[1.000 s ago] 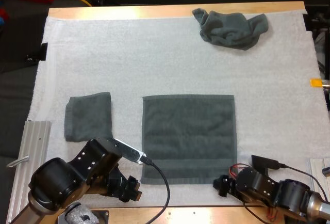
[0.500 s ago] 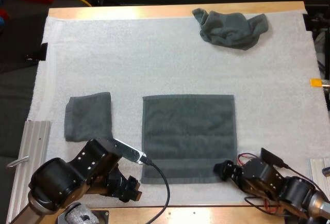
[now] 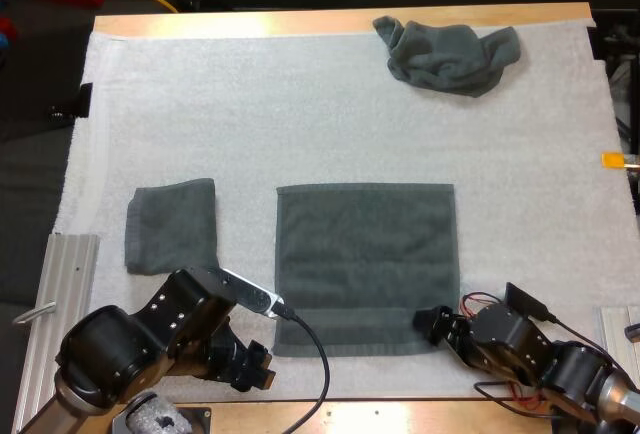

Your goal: Pick towel from pile, fold and stack

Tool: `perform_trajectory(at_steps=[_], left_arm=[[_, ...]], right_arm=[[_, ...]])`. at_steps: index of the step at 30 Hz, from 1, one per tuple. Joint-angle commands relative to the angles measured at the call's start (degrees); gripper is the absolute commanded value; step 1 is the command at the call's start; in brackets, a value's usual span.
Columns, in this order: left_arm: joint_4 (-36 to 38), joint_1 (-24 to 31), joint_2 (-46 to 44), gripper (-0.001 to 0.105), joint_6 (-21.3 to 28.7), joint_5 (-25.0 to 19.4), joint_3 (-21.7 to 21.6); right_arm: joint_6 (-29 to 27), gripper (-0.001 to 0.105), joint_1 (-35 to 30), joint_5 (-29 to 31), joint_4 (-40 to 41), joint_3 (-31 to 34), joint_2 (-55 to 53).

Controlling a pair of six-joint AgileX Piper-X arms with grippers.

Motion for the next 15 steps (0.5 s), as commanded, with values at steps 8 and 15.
perform_trajectory(at_steps=[8, 15], left_arm=[[0.11, -0.37, -0.36, 0.069, -0.09, 0.31, -0.2], [0.11, -0.37, -0.36, 0.069, -0.09, 0.31, -0.2]], right_arm=[[0.65, 0.035, -0.39, 1.1, 6.3, 0.25, 0.21], [-0.36, 0.004, -0.39, 2.89, 8.47, 0.52, 0.21]])
